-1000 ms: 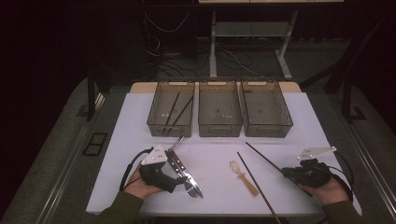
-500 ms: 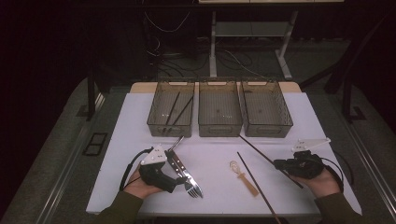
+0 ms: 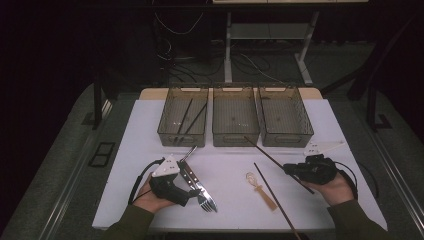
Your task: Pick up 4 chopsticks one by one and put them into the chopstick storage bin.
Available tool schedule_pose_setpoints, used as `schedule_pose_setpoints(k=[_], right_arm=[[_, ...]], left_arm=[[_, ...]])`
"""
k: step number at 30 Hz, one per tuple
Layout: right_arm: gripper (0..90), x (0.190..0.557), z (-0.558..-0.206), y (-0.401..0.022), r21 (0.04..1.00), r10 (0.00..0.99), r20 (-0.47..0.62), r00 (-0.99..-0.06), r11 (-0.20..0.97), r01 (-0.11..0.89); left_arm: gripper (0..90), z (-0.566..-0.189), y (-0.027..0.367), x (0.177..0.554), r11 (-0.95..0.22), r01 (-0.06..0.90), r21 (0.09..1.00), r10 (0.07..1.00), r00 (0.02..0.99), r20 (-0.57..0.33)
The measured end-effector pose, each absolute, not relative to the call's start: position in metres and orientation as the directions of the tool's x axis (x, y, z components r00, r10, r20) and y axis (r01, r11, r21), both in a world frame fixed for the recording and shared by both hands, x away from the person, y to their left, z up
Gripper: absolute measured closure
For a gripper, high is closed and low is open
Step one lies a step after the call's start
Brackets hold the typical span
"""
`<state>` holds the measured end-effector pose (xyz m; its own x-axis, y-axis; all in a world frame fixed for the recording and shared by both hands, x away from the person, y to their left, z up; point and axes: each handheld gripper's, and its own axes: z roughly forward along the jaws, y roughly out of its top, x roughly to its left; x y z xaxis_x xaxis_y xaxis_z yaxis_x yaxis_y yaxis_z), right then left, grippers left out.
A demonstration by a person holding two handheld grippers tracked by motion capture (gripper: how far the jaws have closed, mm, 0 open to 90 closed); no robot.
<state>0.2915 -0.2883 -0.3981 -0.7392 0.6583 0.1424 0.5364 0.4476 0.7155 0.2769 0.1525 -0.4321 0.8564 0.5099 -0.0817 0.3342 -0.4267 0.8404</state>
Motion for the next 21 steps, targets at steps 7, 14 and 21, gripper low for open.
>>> schedule_pose_setpoints(k=[7,14,21], right_arm=[[85.4,0.302,-0.384,-0.280,0.739,0.650,0.147,-0.745,0.428,0.520],[85.3,0.317,-0.375,-0.265,0.740,0.638,0.151,-0.755,0.433,0.514],[85.4,0.333,-0.367,-0.246,0.731,0.638,0.141,-0.757,0.449,0.514]], left_arm=[[0.0,-0.432,0.152,0.277,-0.417,0.341,0.843,0.519,0.850,-0.087],[0.0,-0.432,0.152,0.277,-0.417,0.340,0.843,0.526,0.847,-0.081],[0.0,-0.433,0.152,0.278,-0.412,0.340,0.845,0.526,0.846,-0.084]])
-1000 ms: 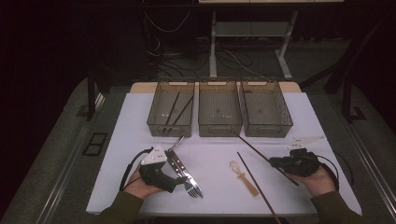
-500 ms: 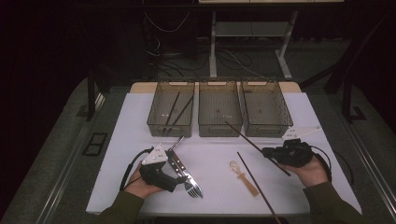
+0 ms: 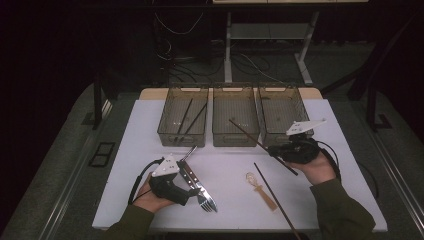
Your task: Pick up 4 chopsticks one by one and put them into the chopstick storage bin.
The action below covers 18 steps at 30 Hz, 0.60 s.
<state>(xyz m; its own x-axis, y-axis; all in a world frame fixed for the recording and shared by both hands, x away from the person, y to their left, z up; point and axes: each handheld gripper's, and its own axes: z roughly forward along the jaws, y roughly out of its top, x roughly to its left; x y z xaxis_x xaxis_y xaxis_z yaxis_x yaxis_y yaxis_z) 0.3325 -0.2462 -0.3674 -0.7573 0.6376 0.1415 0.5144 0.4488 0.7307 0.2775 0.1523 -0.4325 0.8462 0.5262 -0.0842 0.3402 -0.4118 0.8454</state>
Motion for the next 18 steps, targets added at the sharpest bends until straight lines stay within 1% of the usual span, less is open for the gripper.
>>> schedule_pose_setpoints(k=[10,18], right_arm=[[85.4,0.352,-0.351,-0.220,0.718,0.637,0.109,-0.763,0.480,0.503],[85.3,0.373,-0.340,-0.198,0.722,0.645,0.106,-0.757,0.473,0.505]], left_arm=[[0.0,-0.433,0.153,0.278,-0.414,0.336,0.846,0.529,0.845,-0.077],[0.0,-0.433,0.152,0.277,-0.422,0.332,0.844,0.523,0.849,-0.072]])
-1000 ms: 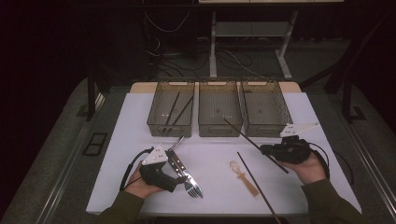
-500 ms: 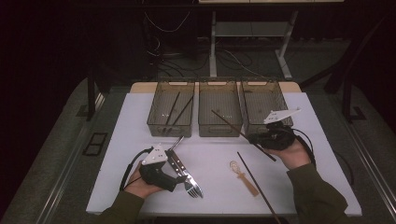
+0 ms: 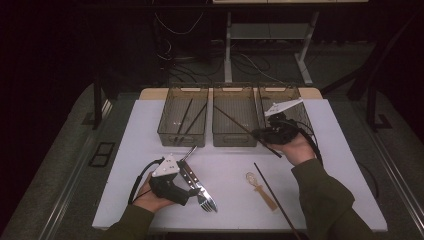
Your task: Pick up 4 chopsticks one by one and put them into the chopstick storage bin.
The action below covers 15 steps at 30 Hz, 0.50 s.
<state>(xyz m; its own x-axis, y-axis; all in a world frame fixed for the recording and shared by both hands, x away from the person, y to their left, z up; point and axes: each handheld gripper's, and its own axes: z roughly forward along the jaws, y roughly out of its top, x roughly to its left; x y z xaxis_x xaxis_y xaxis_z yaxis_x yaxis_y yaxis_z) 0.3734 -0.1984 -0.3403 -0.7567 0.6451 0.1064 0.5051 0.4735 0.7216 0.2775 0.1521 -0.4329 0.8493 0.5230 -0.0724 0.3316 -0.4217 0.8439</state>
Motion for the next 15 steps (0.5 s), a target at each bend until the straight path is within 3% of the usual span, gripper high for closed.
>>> schedule_pose_setpoints(k=[15], right_arm=[[85.4,0.418,-0.322,-0.149,0.712,0.671,0.107,-0.734,0.464,0.528]], left_arm=[[0.0,-0.433,0.152,0.277,-0.417,0.329,0.847,0.519,0.851,-0.074]])
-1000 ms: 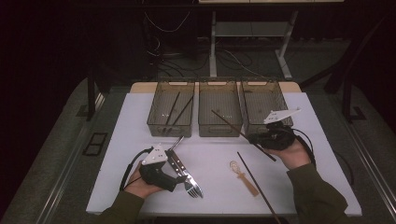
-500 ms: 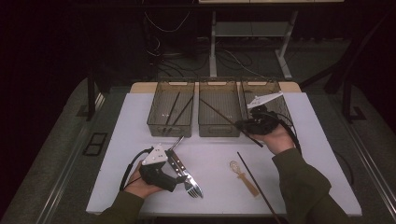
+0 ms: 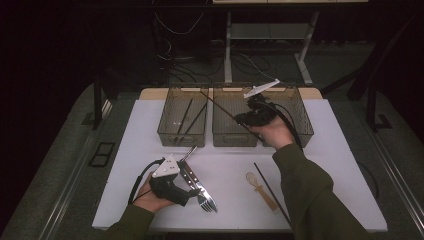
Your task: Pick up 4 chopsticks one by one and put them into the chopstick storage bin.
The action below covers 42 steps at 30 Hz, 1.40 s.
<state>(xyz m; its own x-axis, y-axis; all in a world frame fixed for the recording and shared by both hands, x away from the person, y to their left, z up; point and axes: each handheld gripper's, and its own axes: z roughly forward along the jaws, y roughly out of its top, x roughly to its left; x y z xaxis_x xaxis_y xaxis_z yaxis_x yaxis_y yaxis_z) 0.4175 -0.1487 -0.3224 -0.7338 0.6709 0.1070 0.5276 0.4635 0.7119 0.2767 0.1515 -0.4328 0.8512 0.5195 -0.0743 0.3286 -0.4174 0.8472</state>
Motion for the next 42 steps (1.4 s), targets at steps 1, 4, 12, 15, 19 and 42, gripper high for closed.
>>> schedule_pose_setpoints(k=[1,4,12,15,19,42], right_arm=[[85.3,0.420,-0.321,-0.144,0.710,0.673,0.109,-0.732,0.462,0.531],[85.4,0.428,-0.318,-0.130,0.710,0.669,0.104,-0.736,0.468,0.526],[85.3,0.448,-0.316,-0.093,0.693,0.683,0.114,-0.722,0.466,0.550],[85.3,0.455,-0.317,-0.080,0.692,0.686,0.115,-0.718,0.463,0.554],[85.3,0.464,-0.320,-0.062,0.688,0.689,0.115,-0.715,0.464,0.558],[85.3,0.498,-0.345,0.015,0.690,0.704,0.142,-0.696,0.434,0.580]], left_arm=[[0.0,-0.433,0.152,0.277,-0.418,0.328,0.847,0.518,0.852,-0.074],[0.0,-0.432,0.152,0.276,-0.421,0.330,0.845,0.515,0.854,-0.077],[0.0,-0.432,0.151,0.276,-0.420,0.317,0.850,0.505,0.860,-0.072],[0.0,-0.432,0.151,0.276,-0.423,0.313,0.851,0.497,0.865,-0.071],[0.0,-0.432,0.151,0.277,-0.415,0.314,0.854,0.494,0.866,-0.079],[0.0,-0.432,0.151,0.276,-0.414,0.295,0.861,0.469,0.880,-0.075]])
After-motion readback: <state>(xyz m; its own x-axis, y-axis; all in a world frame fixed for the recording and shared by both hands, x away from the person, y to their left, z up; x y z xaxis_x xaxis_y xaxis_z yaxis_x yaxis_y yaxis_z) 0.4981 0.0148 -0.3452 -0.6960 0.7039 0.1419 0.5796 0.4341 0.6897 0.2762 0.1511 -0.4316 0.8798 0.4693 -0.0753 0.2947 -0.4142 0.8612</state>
